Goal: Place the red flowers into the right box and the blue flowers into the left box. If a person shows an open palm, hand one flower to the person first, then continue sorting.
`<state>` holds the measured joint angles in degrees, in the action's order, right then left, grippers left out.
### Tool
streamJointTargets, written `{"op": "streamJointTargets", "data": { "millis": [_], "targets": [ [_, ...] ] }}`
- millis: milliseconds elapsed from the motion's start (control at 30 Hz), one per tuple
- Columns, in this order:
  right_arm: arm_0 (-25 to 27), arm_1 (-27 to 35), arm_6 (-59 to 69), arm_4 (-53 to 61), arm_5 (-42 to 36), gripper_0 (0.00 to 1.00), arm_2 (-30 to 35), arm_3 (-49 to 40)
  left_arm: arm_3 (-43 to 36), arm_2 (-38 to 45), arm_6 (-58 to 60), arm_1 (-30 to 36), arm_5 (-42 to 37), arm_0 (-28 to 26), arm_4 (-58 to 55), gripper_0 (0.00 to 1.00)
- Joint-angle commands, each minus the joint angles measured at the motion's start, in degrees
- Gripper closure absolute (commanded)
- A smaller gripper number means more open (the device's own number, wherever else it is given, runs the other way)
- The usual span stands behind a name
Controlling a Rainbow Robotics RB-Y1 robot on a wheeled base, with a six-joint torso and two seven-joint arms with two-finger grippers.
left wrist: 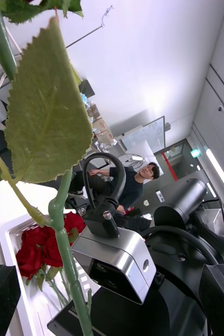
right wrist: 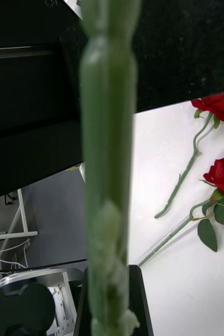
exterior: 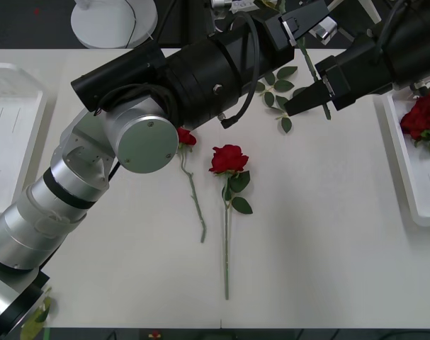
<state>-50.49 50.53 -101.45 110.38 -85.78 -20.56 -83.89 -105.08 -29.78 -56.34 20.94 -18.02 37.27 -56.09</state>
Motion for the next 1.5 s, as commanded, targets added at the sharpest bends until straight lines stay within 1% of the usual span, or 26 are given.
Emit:
{"op": "streamJointTargets", "data": {
  "millis": [33,67,133,167,233,267,333,367,467,567,633,667,800,900,1067,1200,1233,1433,1500],
  "targets": [
    [0.12,1.85,1.43,-1.49,0.08,1.00,-0.36,-1.72,-1.53,-0.55,-0.70,-1.17,0.80,2.90,0.45,0.00],
    [0.12,2.20,1.52,-2.01,0.17,1.00,-0.36,-1.72,-0.66,-0.28,-0.53,-1.08,1.32,1.67,0.45,0.00],
    [0.12,3.43,1.69,-3.16,0.17,1.00,-0.36,-1.72,-0.48,-0.02,-0.53,-0.90,1.85,1.40,0.54,0.00],
    [0.12,4.31,1.52,-4.74,0.17,1.00,-0.36,-1.81,-0.48,0.33,-0.53,-0.11,4.14,1.49,0.71,0.00],
    [0.12,5.89,1.43,-7.46,0.17,1.00,-0.36,-1.90,-0.57,1.12,-0.35,1.64,5.28,1.58,0.19,0.00],
    [0.12,6.51,1.25,-8.87,0.43,1.00,-0.36,-1.90,-0.92,1.91,-0.26,2.61,5.10,1.49,-0.08,0.00],
    [0.12,8.00,1.52,-12.21,0.61,1.00,-0.36,-1.90,-1.62,4.11,0.18,4.81,2.29,1.40,-0.69,0.00],
    [0.12,8.71,1.52,-13.88,0.61,1.00,-0.27,-1.90,-2.06,5.25,0.26,5.86,-0.43,1.40,-0.87,0.00],
    [0.12,10.90,1.61,-18.19,-0.09,1.00,-0.44,-1.28,-4.17,10.35,0.62,8.59,-13.27,1.40,-1.75,0.00],
    [0.12,12.84,1.08,-22.93,-4.14,1.00,-0.44,1.80,-6.10,15.45,0.88,9.73,-28.82,1.40,-2.89,0.00],
    [0.12,13.54,0.99,-24.69,-6.42,1.00,-0.44,3.47,-6.63,16.86,0.79,10.08,-34.71,1.40,-3.15,0.00],
    [0.12,14.24,0.81,-26.89,-8.44,1.00,-0.71,5.14,-6.98,17.65,0.70,10.61,-40.25,1.40,-3.59,0.00],
    [0.12,16.79,0.55,-31.28,-10.46,1.00,-0.71,8.74,-7.25,18.00,0.53,11.66,-50.62,0.61,-4.38,0.00],
    [0.12,18.90,0.11,-35.50,-11.26,1.00,-0.97,11.99,-5.84,17.91,0.53,12.54,-51.68,-1.32,-4.38,0.00],
    [0.04,21.63,-1.29,-39.98,-12.31,1.00,-1.24,17.70,-1.10,15.54,-0.09,13.07,-51.41,-1.59,-3.94,0.00],
    [0.04,23.38,-8.59,-46.57,-12.93,1.00,-1.85,21.13,1.81,12.72,-0.35,13.07,-50.71,-1.32,-1.22,0.00],
    [0.04,23.65,-10.96,-49.56,-12.57,1.00,-1.76,22.80,3.48,11.49,-0.44,13.16,-50.71,-0.88,-0.96,0.00],
    [0.04,23.56,-19.58,-58.09,-8.62,1.00,-1.85,32.21,10.15,5.78,-0.17,13.16,-50.80,1.93,3.00,0.00],
    [0.04,23.21,-21.25,-59.14,-6.51,1.00,-1.85,35.55,12.09,4.11,-0.17,13.07,-50.80,2.72,4.84,0.00]
  ]
}}
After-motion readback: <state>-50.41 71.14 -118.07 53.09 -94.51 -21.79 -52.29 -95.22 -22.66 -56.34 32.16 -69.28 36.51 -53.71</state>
